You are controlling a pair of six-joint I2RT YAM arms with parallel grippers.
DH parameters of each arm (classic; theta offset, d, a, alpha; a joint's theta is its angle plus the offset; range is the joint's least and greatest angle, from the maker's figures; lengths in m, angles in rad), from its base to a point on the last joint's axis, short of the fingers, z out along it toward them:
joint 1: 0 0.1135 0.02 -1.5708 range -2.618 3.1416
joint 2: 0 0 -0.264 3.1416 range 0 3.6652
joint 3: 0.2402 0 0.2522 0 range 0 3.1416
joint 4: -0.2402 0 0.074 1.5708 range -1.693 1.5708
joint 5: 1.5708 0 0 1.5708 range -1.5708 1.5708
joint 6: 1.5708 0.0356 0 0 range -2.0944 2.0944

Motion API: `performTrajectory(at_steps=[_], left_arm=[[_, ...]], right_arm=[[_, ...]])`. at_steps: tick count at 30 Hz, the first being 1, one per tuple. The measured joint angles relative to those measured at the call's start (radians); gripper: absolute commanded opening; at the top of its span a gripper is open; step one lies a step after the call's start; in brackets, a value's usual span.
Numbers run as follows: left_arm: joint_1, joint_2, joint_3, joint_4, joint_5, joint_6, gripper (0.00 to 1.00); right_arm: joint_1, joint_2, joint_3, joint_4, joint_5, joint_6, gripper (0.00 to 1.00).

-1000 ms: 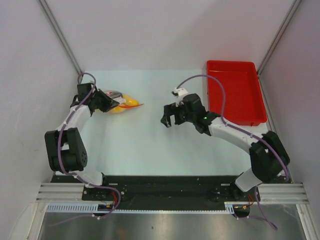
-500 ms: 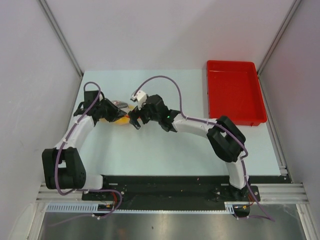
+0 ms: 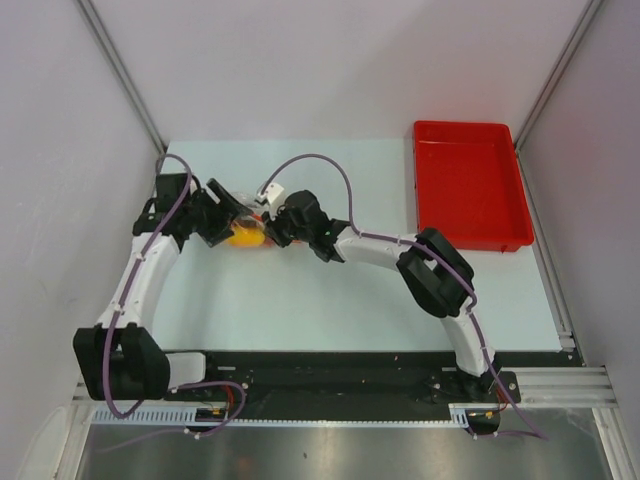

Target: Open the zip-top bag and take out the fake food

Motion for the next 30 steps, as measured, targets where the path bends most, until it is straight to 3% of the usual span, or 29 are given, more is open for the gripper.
performTrajectory(at_steps=[5, 8, 13, 19, 21, 24, 30], left_arm=[[-0.001, -0.068, 0.106, -0.054, -0.086, 0.146, 0.79], [-0.001, -0.111, 0.129, -0.048, -0.109, 0.237, 0.70], [-0.001, -0.103, 0.142, -0.019, -0.063, 0.363, 0.55], [-0.001, 0.006, 0.216, -0.036, 0.008, 0.488, 0.54], [-0.001, 0.019, 0.216, -0.055, 0.021, 0.497, 0.59], [-0.001, 0.029, 0.216, -0.086, 0.013, 0.467, 0.58], [-0.050, 0.013, 0.143, -0.092, -0.033, 0.272, 0.54]], right_arm=[[-0.038, -0.013, -0.005, -0.049, -0.090, -0.016, 0.05], [-0.060, -0.037, -0.007, -0.104, -0.187, -0.023, 0.03], [-0.106, -0.074, 0.006, -0.206, -0.367, -0.022, 0.03], [-0.142, -0.075, 0.026, -0.296, -0.471, -0.019, 0.04], [-0.142, -0.075, 0.026, -0.310, -0.481, -0.019, 0.04], [-0.136, -0.076, 0.026, -0.318, -0.482, -0.019, 0.05], [-0.120, -0.079, 0.026, -0.322, -0.457, -0.019, 0.06]])
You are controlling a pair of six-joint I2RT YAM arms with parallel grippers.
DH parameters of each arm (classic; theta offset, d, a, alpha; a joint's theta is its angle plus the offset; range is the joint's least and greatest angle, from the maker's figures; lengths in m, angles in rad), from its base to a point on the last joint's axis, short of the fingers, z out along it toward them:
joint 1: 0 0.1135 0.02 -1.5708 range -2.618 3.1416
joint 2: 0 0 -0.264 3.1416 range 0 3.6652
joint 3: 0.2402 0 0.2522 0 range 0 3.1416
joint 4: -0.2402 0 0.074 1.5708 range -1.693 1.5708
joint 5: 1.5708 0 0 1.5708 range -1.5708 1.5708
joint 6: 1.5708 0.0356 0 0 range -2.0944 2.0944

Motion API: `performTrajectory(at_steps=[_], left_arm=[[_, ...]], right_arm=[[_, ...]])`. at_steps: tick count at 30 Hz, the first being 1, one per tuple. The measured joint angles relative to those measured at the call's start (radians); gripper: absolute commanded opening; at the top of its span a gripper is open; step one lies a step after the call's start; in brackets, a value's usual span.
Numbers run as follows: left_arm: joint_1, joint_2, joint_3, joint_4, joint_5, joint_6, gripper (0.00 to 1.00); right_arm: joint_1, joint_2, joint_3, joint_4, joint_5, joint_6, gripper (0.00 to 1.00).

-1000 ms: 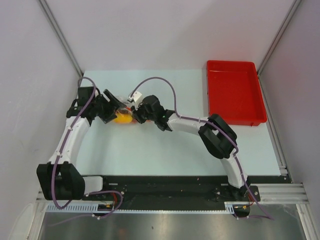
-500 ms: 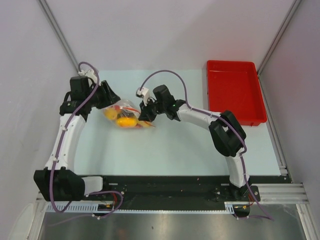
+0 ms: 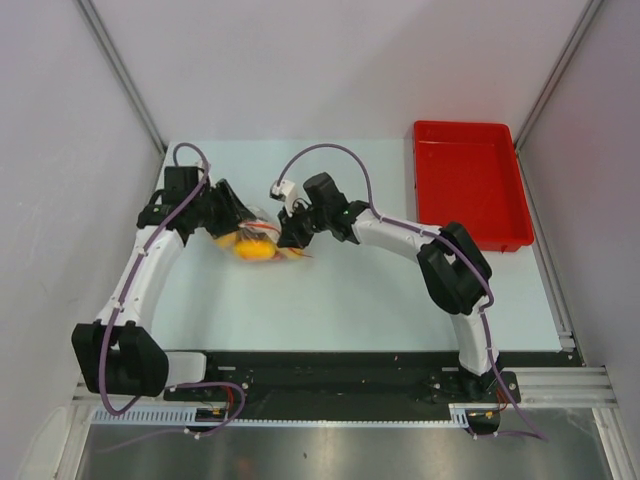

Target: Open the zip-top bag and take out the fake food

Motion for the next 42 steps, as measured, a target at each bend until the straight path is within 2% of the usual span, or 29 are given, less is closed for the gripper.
performTrajectory(at_steps=[7, 17, 19, 20, 21, 22, 23, 25, 26, 29, 32, 39, 41, 42], left_arm=[[-0.032, -0.005, -0.084, -0.045, -0.068, -0.190, 0.44], [-0.032, -0.009, -0.088, -0.010, -0.121, -0.258, 0.43], [-0.032, -0.004, -0.088, 0.001, -0.122, -0.257, 0.37], [-0.032, -0.002, -0.087, 0.007, -0.122, -0.255, 0.30], [-0.032, -0.001, -0.087, 0.013, -0.124, -0.252, 0.18], [-0.032, 0.000, -0.087, 0.016, -0.127, -0.249, 0.11], [-0.032, 0.000, -0.087, 0.018, -0.129, -0.246, 0.01], [-0.032, 0.003, -0.078, 0.014, -0.130, -0.231, 0.00], [-0.033, 0.007, -0.068, 0.008, -0.132, -0.224, 0.00], [-0.035, 0.003, -0.037, -0.019, -0.138, -0.224, 0.00], [-0.040, -0.032, -0.041, -0.044, -0.150, -0.259, 0.00], [-0.096, -0.121, -0.039, -0.143, -0.189, -0.381, 0.00], [-0.111, -0.122, -0.038, -0.160, -0.194, -0.401, 0.00], [-0.115, -0.122, -0.038, -0.167, -0.195, -0.411, 0.00]], right_arm=[[0.017, 0.000, 0.000, 0.001, 0.031, 0.003, 0.07], [0.045, 0.000, 0.000, 0.002, 0.060, 0.003, 0.09], [0.051, 0.000, -0.001, 0.002, 0.066, 0.003, 0.10], [0.053, -0.001, -0.002, 0.002, 0.069, 0.003, 0.11], [0.054, -0.002, -0.005, 0.003, 0.071, 0.003, 0.12], [0.055, -0.004, -0.008, 0.003, 0.073, 0.003, 0.15], [0.055, -0.005, -0.010, 0.003, 0.076, 0.003, 0.23], [0.057, -0.010, -0.013, 0.003, 0.084, 0.004, 0.30], [0.060, -0.013, -0.014, 0.002, 0.091, 0.004, 0.40], [0.068, -0.025, -0.015, 0.001, 0.132, -0.002, 0.54], [0.091, -0.046, -0.015, 0.001, 0.197, -0.021, 0.59], [0.183, -0.074, 0.010, 0.018, 0.308, -0.040, 0.56], [0.199, -0.074, 0.040, 0.013, 0.327, -0.042, 0.47], [0.202, -0.074, 0.060, 0.008, 0.333, -0.042, 0.38]])
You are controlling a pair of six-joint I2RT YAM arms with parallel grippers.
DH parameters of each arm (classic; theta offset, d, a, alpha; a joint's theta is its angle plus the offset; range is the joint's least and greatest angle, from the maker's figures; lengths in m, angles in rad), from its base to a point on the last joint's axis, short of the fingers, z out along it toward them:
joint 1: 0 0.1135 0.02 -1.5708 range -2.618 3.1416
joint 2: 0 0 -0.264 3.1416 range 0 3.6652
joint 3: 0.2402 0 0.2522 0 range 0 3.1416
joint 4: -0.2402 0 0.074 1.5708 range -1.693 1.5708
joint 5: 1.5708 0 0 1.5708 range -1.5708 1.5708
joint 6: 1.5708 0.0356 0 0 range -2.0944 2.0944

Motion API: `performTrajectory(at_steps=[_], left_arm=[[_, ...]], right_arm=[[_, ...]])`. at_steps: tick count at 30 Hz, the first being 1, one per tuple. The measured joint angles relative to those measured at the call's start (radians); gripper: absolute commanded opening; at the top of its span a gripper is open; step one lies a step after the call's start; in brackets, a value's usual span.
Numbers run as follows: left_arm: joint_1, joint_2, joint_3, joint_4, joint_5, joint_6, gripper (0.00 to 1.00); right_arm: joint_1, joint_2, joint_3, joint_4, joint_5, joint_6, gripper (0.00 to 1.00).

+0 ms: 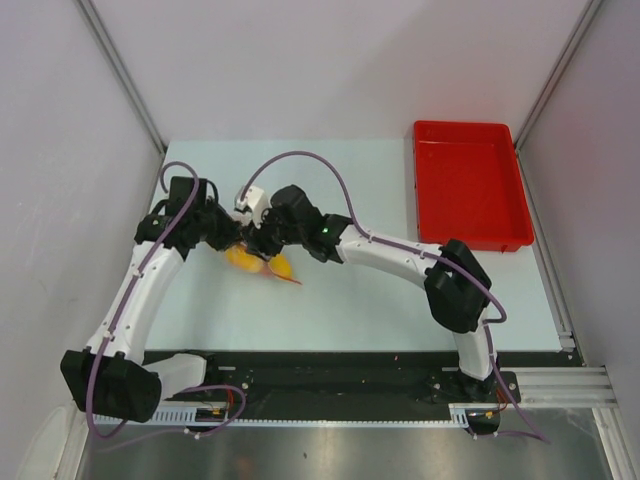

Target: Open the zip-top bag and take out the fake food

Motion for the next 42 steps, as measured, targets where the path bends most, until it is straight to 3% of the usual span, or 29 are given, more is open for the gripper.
performTrajectory(at_steps=[1, 3, 7, 8, 13, 20, 27, 33, 42], left_arm=[[-0.003, -0.001, 0.000, -0.004, -0.001, -0.006, 0.00], [-0.004, -0.001, 0.010, -0.004, -0.012, -0.019, 0.15], [-0.008, 0.001, 0.083, -0.014, -0.047, 0.036, 0.46], [-0.010, -0.002, 0.107, -0.016, -0.051, 0.072, 0.58], [-0.011, -0.049, 0.156, 0.075, -0.042, 0.286, 0.74], [-0.011, -0.160, 0.034, 0.252, 0.151, 0.643, 0.72], [-0.004, -0.066, 0.024, 0.276, 0.390, 0.904, 0.75], [0.022, 0.031, 0.024, 0.246, 0.519, 1.003, 0.76], [0.026, 0.177, 0.065, 0.262, 0.775, 1.046, 0.64]], right_arm=[[0.000, 0.001, 0.017, 0.000, 0.005, -0.001, 0.15], [-0.007, 0.002, 0.053, -0.009, 0.003, -0.005, 0.01], [-0.028, 0.003, 0.086, -0.021, -0.029, 0.001, 0.00], [-0.037, 0.002, 0.086, -0.021, -0.044, 0.003, 0.00], [-0.123, 0.002, 0.069, -0.035, -0.172, 0.020, 0.00], [-0.221, 0.002, 0.063, -0.064, -0.431, 0.028, 0.00], [-0.300, 0.002, 0.063, -0.074, -0.715, 0.067, 0.00], [-0.345, 0.002, 0.053, -0.080, -0.876, 0.073, 0.00], [-0.359, 0.002, 0.035, -0.088, -0.995, 0.074, 0.00]])
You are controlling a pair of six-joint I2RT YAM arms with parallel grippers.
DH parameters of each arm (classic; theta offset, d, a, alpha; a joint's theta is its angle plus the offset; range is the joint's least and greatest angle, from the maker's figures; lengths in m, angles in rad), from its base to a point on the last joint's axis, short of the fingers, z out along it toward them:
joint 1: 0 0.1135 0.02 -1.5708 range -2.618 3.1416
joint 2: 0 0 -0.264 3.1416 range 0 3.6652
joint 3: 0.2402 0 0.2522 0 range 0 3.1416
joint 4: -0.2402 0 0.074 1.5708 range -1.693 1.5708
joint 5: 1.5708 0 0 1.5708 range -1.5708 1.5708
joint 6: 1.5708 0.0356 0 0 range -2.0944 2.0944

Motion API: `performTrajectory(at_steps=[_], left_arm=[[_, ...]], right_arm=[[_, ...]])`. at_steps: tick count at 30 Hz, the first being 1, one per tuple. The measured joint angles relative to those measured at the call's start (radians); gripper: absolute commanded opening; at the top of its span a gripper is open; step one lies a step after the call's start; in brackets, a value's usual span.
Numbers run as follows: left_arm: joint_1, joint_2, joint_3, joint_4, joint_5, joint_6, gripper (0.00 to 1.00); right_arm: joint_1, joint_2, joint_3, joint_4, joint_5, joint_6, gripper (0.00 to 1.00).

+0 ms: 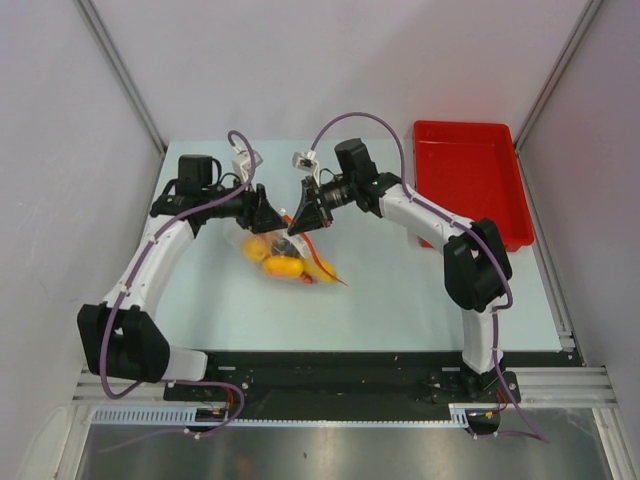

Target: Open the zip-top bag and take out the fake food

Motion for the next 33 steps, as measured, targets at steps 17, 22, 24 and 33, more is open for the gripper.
performTrajectory(at_steps=[17, 22, 24, 33], left_arm=[[-0.001, -0.008, -0.031, 0.077, 0.017, -0.057, 0.00], [-0.014, -0.061, -0.075, 0.133, -0.010, -0.114, 0.00], [-0.024, -0.066, -0.077, 0.138, -0.023, -0.124, 0.00], [-0.046, -0.066, -0.077, 0.135, -0.092, -0.154, 0.00]], right_arm=[[-0.011, -0.003, -0.003, -0.007, 0.159, 0.045, 0.47], [0.001, -0.029, -0.010, -0.005, 0.237, 0.057, 0.49], [0.006, -0.039, -0.010, -0.006, 0.257, 0.060, 0.49], [0.015, -0.045, 0.013, -0.010, 0.296, 0.059, 0.55]])
